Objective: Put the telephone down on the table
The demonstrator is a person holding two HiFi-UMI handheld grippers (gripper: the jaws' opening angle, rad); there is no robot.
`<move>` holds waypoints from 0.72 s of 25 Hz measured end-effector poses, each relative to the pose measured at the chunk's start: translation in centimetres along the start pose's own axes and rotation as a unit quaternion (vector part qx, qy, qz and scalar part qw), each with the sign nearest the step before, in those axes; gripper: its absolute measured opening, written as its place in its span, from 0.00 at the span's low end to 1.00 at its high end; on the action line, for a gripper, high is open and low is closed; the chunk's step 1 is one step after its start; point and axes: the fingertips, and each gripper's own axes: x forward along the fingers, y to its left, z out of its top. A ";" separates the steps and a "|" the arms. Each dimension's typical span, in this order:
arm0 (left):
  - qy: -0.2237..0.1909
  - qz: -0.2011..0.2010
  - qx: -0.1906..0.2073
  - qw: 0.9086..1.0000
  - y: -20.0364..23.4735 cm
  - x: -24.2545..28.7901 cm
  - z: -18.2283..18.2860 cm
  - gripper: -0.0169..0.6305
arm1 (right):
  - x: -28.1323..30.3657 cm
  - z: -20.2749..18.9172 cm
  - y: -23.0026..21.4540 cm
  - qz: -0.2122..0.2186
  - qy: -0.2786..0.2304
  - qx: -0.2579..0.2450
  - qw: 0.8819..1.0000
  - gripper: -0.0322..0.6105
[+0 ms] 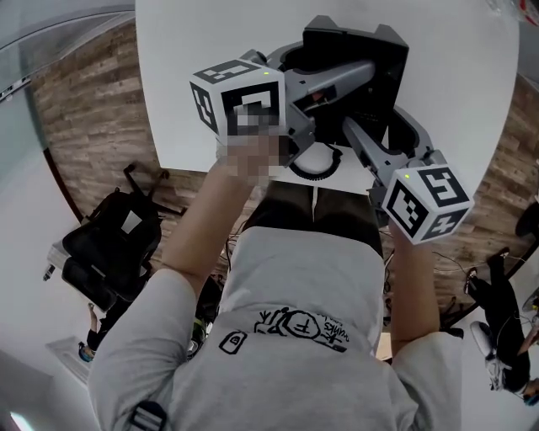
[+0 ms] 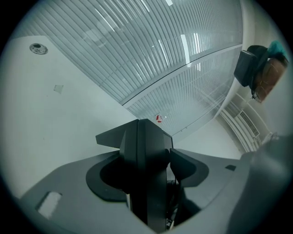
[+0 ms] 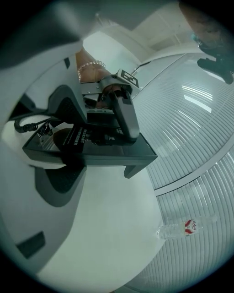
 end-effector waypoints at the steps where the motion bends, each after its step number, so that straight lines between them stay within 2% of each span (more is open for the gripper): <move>1: 0.002 0.001 0.000 1.000 0.6 0.4 0.4 0.47 | 0.5 0.4 -0.4 0.000 0.001 0.003 1.000 0.48; 13: 0.025 0.011 -0.003 1.000 3.6 2.1 -0.4 0.48 | 2.9 -0.6 -2.5 0.001 0.008 0.030 1.000 0.48; 18: 0.034 0.014 0.018 0.999 3.7 2.4 -1.0 0.48 | 3.3 -1.3 -2.9 0.005 0.004 0.039 0.999 0.48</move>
